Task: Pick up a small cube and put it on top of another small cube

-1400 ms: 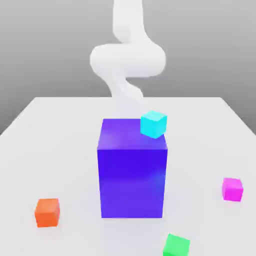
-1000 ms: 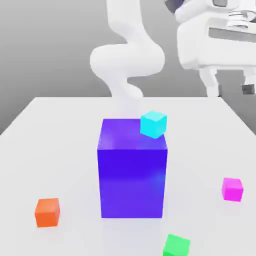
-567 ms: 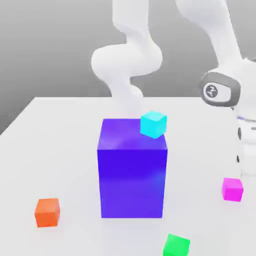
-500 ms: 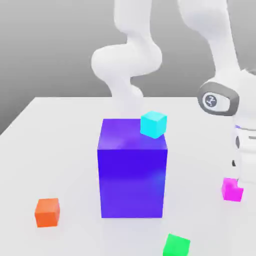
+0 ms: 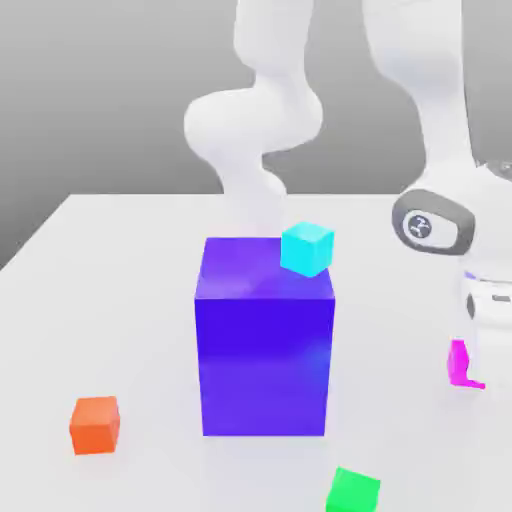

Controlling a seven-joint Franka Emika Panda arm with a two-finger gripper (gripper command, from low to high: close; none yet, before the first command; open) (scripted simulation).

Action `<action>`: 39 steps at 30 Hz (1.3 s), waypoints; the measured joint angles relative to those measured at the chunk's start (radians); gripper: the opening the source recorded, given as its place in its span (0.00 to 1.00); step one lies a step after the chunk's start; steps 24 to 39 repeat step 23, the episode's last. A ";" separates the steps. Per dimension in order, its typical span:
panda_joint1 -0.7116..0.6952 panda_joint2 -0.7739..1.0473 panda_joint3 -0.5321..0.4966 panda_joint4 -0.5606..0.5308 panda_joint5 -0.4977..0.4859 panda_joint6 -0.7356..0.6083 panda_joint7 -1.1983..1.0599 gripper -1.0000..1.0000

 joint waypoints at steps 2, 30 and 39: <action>-0.026 -0.011 -0.028 0.026 0.030 -0.035 0.042 0.00; -0.248 0.167 -0.317 0.295 0.191 -0.121 0.493 1.00; -0.248 0.167 -0.317 0.295 0.191 -0.121 0.493 1.00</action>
